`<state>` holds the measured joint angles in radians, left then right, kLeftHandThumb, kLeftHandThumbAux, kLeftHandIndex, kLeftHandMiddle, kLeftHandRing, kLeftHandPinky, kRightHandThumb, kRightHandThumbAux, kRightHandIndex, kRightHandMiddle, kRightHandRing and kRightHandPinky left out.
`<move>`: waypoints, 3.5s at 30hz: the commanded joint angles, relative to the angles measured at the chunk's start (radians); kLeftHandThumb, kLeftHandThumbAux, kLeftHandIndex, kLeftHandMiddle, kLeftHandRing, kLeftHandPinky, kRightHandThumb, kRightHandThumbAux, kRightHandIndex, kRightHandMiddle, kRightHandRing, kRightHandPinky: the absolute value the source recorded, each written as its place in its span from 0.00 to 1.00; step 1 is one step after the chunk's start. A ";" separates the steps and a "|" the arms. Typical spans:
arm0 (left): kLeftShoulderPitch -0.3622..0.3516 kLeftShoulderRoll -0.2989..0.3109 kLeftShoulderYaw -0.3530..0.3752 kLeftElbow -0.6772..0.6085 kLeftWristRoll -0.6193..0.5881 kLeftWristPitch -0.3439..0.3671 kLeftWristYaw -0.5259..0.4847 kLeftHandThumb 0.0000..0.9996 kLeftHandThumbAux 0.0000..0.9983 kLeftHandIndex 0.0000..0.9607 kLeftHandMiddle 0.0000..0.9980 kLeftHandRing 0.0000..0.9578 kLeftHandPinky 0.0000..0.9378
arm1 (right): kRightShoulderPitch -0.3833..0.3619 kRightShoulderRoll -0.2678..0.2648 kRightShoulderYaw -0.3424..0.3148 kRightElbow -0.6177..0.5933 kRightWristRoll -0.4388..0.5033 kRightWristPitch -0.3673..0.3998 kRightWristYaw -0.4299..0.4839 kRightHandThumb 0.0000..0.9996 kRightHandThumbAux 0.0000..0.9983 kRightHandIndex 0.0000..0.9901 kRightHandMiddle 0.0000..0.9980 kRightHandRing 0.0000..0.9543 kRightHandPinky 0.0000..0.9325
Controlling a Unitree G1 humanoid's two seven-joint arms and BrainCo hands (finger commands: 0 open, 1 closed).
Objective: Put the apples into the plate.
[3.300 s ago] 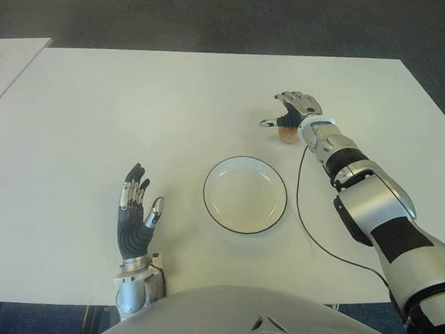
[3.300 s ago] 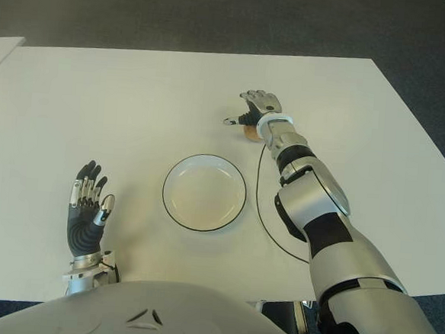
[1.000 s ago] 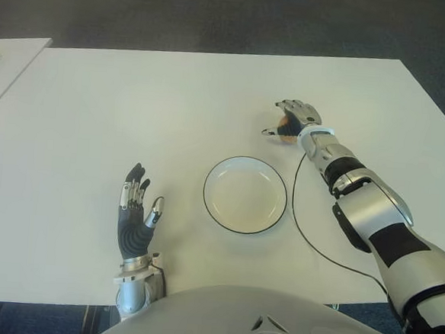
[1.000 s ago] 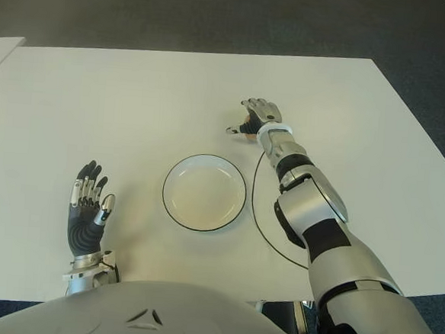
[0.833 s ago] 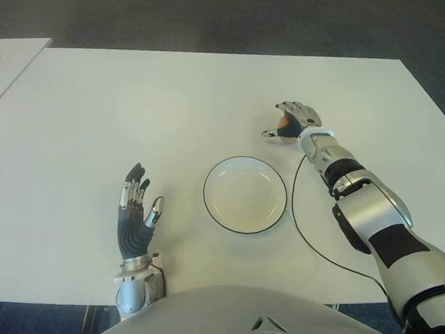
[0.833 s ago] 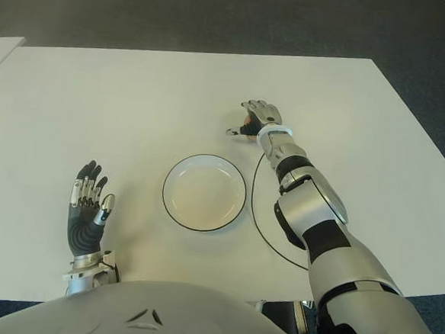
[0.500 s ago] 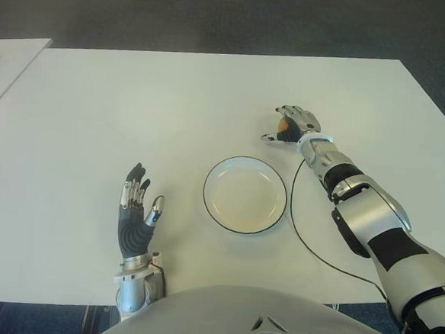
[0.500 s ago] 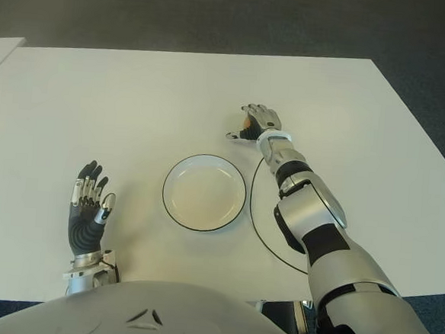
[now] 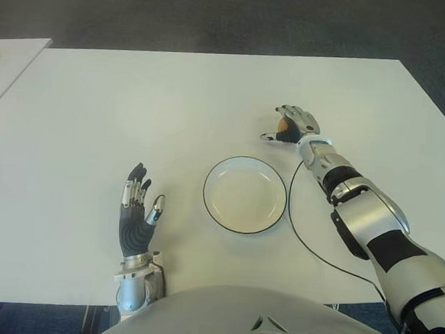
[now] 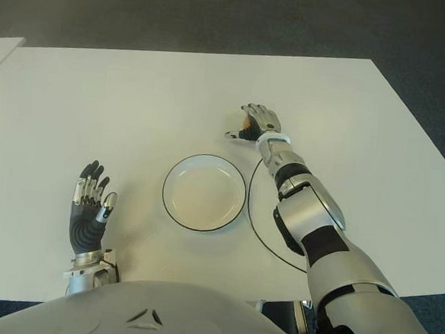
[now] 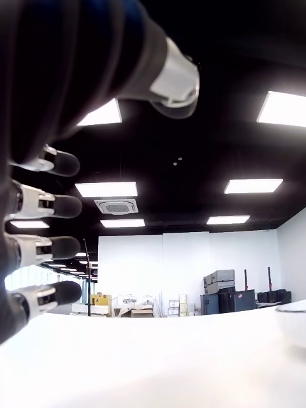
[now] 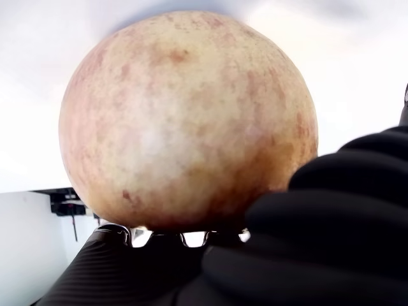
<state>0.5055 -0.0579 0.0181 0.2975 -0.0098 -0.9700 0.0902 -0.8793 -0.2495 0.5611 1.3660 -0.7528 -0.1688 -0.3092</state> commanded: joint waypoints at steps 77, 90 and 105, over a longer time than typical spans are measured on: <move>0.119 0.034 0.066 -0.184 0.178 0.276 0.054 0.10 0.62 0.07 0.03 0.02 0.01 | 0.164 0.059 -0.139 0.020 0.090 0.021 -0.147 0.73 0.71 0.45 0.81 0.80 0.54; 0.090 0.014 0.055 -0.164 0.191 0.273 0.073 0.11 0.62 0.07 0.04 0.03 0.02 | 0.135 0.036 -0.145 0.019 0.077 0.017 -0.141 0.73 0.71 0.45 0.81 0.79 0.53; 0.023 -0.005 0.045 -0.051 0.166 0.214 0.090 0.12 0.65 0.08 0.04 0.03 0.01 | -0.043 -0.032 -0.081 -0.008 0.014 -0.075 -0.186 0.73 0.71 0.45 0.81 0.81 0.62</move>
<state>0.5292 -0.0548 0.0679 0.1962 0.1655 -0.7752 0.1751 -0.8750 -0.2643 0.4673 1.3654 -0.7265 -0.2129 -0.4739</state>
